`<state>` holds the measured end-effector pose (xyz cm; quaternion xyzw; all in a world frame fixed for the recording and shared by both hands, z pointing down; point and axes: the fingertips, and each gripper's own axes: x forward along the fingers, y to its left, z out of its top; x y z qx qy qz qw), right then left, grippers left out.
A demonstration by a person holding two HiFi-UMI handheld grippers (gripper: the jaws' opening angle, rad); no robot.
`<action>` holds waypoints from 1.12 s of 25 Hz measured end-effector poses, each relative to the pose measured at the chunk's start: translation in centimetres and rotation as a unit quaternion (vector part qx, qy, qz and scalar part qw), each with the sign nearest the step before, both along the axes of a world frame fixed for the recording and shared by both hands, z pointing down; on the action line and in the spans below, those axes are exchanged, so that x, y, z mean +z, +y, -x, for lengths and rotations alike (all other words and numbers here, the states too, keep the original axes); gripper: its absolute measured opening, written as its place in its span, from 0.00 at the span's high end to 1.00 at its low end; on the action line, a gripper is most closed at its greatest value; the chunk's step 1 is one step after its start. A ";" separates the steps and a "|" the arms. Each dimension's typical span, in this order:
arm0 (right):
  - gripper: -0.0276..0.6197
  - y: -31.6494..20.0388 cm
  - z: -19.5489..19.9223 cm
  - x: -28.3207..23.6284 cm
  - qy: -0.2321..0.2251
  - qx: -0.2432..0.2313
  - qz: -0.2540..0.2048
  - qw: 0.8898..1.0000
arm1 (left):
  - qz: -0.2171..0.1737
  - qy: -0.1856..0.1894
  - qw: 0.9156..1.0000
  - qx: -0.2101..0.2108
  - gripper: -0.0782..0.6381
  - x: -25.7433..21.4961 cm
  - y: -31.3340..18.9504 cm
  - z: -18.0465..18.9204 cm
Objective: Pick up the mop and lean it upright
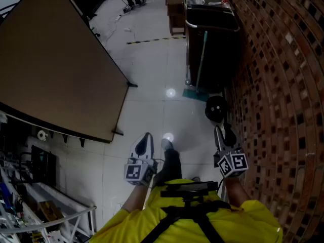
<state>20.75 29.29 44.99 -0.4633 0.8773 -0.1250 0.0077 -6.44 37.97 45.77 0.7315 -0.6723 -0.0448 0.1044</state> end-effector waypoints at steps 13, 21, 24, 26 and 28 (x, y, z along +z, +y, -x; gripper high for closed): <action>0.71 -25.8 12.2 -0.2 0.031 0.088 -0.008 0.996 | -0.024 -0.025 0.995 0.091 0.88 -3.1 -26.5 11.6; 0.71 -42.0 12.1 1.4 0.033 0.128 0.016 0.991 | -0.020 -0.029 0.995 0.095 0.88 -2.8 -40.0 13.3; 0.71 -46.8 12.3 3.6 0.048 0.121 0.022 0.991 | -0.013 -0.024 0.997 0.068 0.88 -2.4 -43.7 14.7; 0.71 -50.2 12.4 5.4 0.058 0.118 0.022 0.991 | 0.000 -0.028 0.998 0.057 0.88 -1.4 -45.6 15.5; 0.71 -53.8 12.5 7.9 0.070 0.115 0.027 0.991 | 0.016 -0.033 0.998 0.050 0.88 -0.1 -47.6 16.0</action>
